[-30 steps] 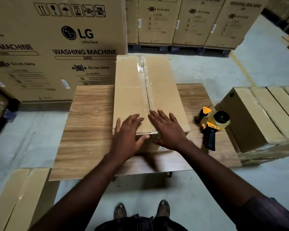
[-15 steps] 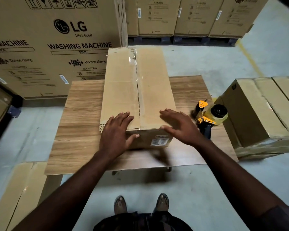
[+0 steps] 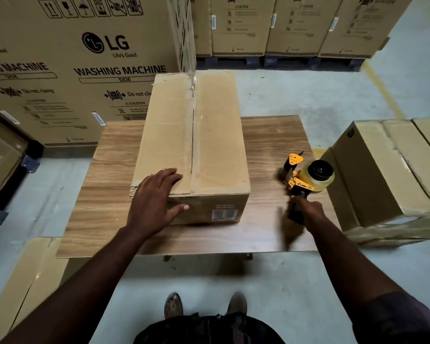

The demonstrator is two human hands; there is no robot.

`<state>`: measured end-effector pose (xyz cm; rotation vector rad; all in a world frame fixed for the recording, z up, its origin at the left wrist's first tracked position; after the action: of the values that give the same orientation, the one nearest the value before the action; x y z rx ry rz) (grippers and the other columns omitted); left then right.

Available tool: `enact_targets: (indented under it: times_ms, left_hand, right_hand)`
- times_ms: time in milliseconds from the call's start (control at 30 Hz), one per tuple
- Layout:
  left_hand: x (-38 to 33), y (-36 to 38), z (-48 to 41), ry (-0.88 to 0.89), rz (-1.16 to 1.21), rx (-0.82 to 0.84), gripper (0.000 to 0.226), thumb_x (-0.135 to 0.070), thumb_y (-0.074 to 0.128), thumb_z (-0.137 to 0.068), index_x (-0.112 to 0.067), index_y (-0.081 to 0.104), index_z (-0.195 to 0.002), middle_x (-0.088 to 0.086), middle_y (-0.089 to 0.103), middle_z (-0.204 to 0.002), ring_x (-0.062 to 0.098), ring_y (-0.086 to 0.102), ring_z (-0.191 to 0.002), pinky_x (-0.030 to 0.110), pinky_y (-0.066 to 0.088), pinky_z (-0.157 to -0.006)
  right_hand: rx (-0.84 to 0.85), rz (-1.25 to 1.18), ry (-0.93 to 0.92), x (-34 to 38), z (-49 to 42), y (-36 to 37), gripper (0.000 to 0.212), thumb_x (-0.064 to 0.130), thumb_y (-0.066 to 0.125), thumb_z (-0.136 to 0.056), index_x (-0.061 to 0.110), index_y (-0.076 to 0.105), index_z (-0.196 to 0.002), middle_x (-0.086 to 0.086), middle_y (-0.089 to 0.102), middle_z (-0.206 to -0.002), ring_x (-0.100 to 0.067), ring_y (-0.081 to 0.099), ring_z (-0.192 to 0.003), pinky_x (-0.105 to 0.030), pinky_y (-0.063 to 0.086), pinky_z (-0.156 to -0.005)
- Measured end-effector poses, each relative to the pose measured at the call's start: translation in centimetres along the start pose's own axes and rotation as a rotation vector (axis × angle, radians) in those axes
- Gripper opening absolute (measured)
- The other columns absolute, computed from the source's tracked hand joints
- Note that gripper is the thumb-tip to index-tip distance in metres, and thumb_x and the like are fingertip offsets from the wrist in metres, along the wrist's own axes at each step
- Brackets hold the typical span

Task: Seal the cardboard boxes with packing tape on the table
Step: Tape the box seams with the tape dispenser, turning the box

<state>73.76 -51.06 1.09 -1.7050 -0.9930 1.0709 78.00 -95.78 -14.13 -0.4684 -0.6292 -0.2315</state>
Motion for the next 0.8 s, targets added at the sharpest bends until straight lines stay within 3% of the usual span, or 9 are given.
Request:
enact_targets:
  times_ms: [100,233,333,367,500,600,700,800]
  left_hand:
    - [-0.3,-0.1,-0.2,-0.024,0.008,-0.011,0.072,-0.057,0.076,-0.077,-0.024,0.051,-0.137,-0.005,0.046,-0.148,0.018,0.046,-0.134,0.039,0.032,-0.113]
    - [-0.4,-0.1,-0.1,-0.037,-0.006,0.006,0.077,-0.051,0.083,-0.073,-0.025,0.051,-0.137,-0.005,0.046,-0.148,0.019,0.046,-0.133,0.041,0.036,-0.110]
    - [-0.4,-0.1,-0.4,-0.039,-0.030,0.037,0.082,-0.049,0.086,-0.068,-0.025,0.049,-0.138,-0.005,0.044,-0.149,0.021,0.047,-0.131,0.042,0.038,-0.107]
    - [-0.4,-0.1,-0.4,-0.040,-0.037,0.043,0.082,-0.049,0.086,-0.068,-0.025,0.049,-0.138,-0.004,0.044,-0.149,0.022,0.047,-0.131,0.042,0.039,-0.106]
    - [-0.5,0.0,-0.4,-0.036,-0.053,0.038,0.083,-0.048,0.086,-0.067,-0.025,0.049,-0.137,-0.003,0.045,-0.148,0.022,0.048,-0.130,0.042,0.038,-0.105]
    - [-0.5,-0.2,-0.5,-0.045,-0.059,0.046,0.083,-0.049,0.085,-0.068,-0.026,0.048,-0.138,-0.004,0.044,-0.149,0.022,0.047,-0.130,0.042,0.037,-0.105]
    - [-0.6,-0.1,-0.3,-0.043,-0.061,0.047,0.083,-0.049,0.085,-0.067,-0.026,0.048,-0.138,-0.005,0.044,-0.149,0.021,0.046,-0.131,0.042,0.038,-0.105]
    - [-0.2,-0.2,-0.2,-0.027,-0.048,0.056,0.086,-0.042,0.086,-0.064,-0.027,0.046,-0.139,-0.006,0.042,-0.150,0.021,0.046,-0.132,0.042,0.036,-0.107]
  right_hand:
    - [0.183,-0.141,0.045,-1.0,-1.1,0.6,0.044,0.030,0.082,-0.082,0.001,0.068,-0.112,-0.011,0.073,-0.087,-0.026,0.069,-0.079,-0.039,0.059,-0.074]
    - [0.188,-0.172,-0.002,-1.1,-1.8,-0.1,0.033,0.027,0.083,-0.081,0.004,0.071,-0.100,-0.015,0.076,-0.093,-0.028,0.072,-0.085,-0.045,0.060,-0.085]
    - [0.394,-0.386,0.062,-0.2,-1.2,0.2,0.009,0.015,0.069,-0.091,0.008,0.066,-0.095,-0.010,0.071,-0.076,-0.022,0.066,-0.062,-0.033,0.059,-0.063]
    - [0.474,-0.457,0.090,0.2,-1.0,0.4,0.007,0.017,0.064,-0.094,0.010,0.062,-0.090,-0.007,0.066,-0.070,-0.019,0.062,-0.057,-0.030,0.057,-0.058]
    - [0.620,-0.469,0.132,2.0,-0.8,1.1,0.038,0.031,0.043,-0.106,0.019,0.042,-0.070,0.004,0.040,-0.050,-0.011,0.040,-0.040,-0.021,0.038,-0.039]
    - [0.491,-0.404,0.098,3.6,-0.4,2.1,0.038,0.024,0.043,-0.104,0.020,0.036,-0.067,0.006,0.036,-0.043,-0.008,0.035,-0.034,-0.018,0.030,-0.033]
    - [0.390,-0.531,0.055,5.0,1.0,3.5,0.035,0.021,0.050,-0.101,0.019,0.042,-0.067,0.005,0.038,-0.045,-0.009,0.035,-0.035,-0.016,0.029,-0.035]
    - [0.251,-0.552,-0.189,6.8,4.9,4.1,0.025,0.015,0.065,-0.093,0.016,0.052,-0.071,0.000,0.049,-0.051,-0.013,0.043,-0.040,-0.020,0.036,-0.039]
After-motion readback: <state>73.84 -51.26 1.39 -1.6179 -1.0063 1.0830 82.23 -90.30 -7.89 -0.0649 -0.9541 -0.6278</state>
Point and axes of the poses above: each hand's wrist, its own z-axis away from the middle knuckle, its own y-axis out of the palm, x = y × z, the point moved 2 cm from there along -z, towards the middle knuckle
